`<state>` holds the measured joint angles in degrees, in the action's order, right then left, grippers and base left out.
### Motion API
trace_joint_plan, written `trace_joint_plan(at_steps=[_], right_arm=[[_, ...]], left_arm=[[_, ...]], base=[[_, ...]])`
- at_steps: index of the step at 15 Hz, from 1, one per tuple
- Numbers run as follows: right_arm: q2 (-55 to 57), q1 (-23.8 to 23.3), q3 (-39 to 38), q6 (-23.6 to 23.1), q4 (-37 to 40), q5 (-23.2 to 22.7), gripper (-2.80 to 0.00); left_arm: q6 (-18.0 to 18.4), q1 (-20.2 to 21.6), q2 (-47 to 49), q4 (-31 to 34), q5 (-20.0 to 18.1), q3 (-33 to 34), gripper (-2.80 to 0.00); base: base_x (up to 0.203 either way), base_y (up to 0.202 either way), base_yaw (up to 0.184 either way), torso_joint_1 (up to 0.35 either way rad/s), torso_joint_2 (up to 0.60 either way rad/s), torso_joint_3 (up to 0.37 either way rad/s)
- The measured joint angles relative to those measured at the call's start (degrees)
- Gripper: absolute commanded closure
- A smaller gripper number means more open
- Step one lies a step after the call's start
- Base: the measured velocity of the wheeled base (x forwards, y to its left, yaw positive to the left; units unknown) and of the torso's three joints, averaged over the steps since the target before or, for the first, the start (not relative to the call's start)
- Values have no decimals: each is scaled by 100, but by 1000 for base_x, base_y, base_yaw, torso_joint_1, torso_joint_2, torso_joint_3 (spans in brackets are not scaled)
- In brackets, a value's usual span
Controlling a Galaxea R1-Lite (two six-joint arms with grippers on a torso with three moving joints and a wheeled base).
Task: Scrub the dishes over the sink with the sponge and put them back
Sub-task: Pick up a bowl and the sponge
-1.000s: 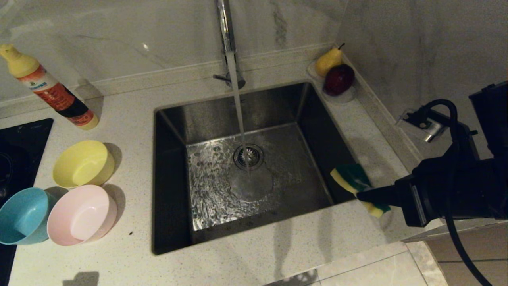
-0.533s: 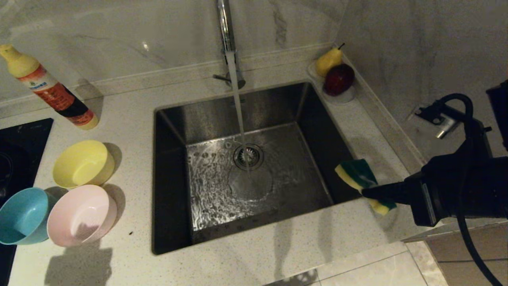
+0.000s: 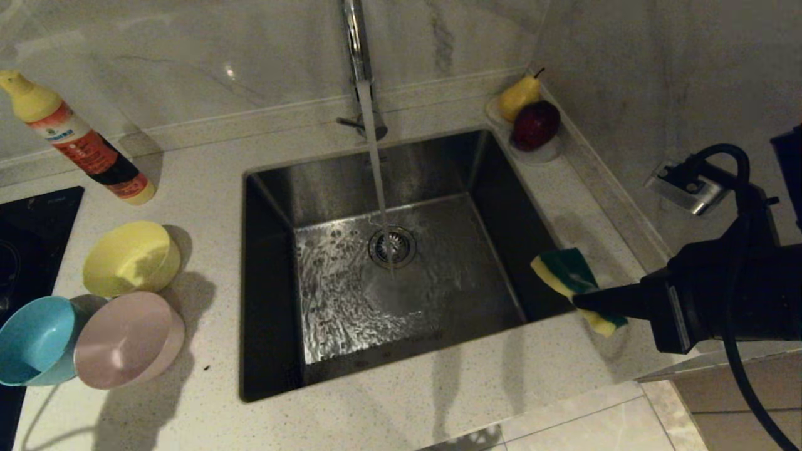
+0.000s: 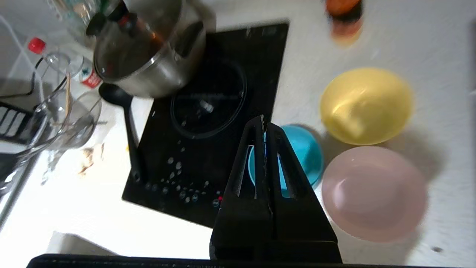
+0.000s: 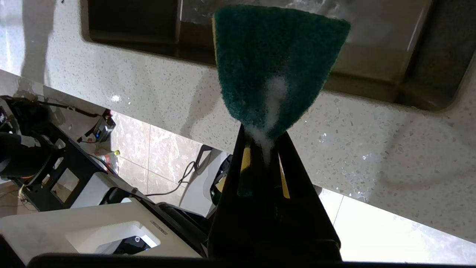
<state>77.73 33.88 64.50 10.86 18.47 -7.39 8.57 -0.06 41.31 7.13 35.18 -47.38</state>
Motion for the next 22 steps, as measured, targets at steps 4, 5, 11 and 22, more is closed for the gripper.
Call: trace_joint_plan(at_steps=[4, 5, 11, 22], right_arm=[[61, -6, 0, -1, -24, -2, 0], [83, -6, 0, -1, -25, -2, 0], [295, -6, 14, 5, -136, -41, 0], [386, -1, 24, -8, -152, -55, 0]], left_arm=[[-385, 300, 1363, -11, 22, -297, 0], [-569, 432, 1688, -16, -48, -430, 0], [-1438, 2284, 2912, -151, -1583, -1100, 0], [-1669, 4695, 3044, -206, -4383, -45, 0]], base=[[0, 0, 0, 0, 0, 0], [0, 0, 0, 0, 0, 0], [0, 0, 0, 0, 0, 0], [0, 0, 0, 0, 0, 0]])
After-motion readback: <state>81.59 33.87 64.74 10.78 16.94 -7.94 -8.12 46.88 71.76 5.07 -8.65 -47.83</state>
